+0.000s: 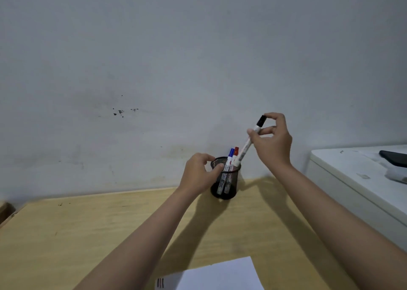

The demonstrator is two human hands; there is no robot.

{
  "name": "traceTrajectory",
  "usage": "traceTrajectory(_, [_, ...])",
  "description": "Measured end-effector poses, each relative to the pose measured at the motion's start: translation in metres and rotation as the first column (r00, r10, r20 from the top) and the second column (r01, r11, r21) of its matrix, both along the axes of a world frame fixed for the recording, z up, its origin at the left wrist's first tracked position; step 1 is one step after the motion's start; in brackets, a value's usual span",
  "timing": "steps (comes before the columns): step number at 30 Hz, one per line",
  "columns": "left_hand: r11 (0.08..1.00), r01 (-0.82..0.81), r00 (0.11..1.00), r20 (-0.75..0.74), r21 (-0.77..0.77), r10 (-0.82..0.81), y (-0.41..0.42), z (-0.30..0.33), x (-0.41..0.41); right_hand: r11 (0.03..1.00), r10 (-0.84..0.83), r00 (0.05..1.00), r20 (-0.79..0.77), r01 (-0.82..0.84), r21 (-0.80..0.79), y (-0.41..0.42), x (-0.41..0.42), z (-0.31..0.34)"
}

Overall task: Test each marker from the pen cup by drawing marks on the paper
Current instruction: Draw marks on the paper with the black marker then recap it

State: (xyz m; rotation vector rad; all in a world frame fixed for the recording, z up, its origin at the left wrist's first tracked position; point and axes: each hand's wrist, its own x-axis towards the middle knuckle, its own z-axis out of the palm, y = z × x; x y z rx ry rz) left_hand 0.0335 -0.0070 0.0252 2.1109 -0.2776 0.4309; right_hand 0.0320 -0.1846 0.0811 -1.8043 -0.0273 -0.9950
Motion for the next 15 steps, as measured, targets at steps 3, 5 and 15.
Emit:
traceTrajectory(3, [0.998,-0.032,0.999,0.016,0.055,0.031,-0.008,-0.013,0.018,0.999,-0.005,1.0,-0.029,0.004,-0.039,0.004,0.022,-0.017])
traceTrajectory(5, [0.997,-0.047,0.999,0.011,0.064,0.046,-0.011,-0.021,0.027,0.996,-0.001,0.997,-0.08,-0.006,-0.086,0.006,0.033,-0.028])
traceTrajectory(15, [0.998,-0.057,0.998,0.014,-0.006,0.057,-0.012,-0.033,0.037,0.976,-0.029,0.949,-0.313,-0.041,-0.213,0.01,0.052,-0.071])
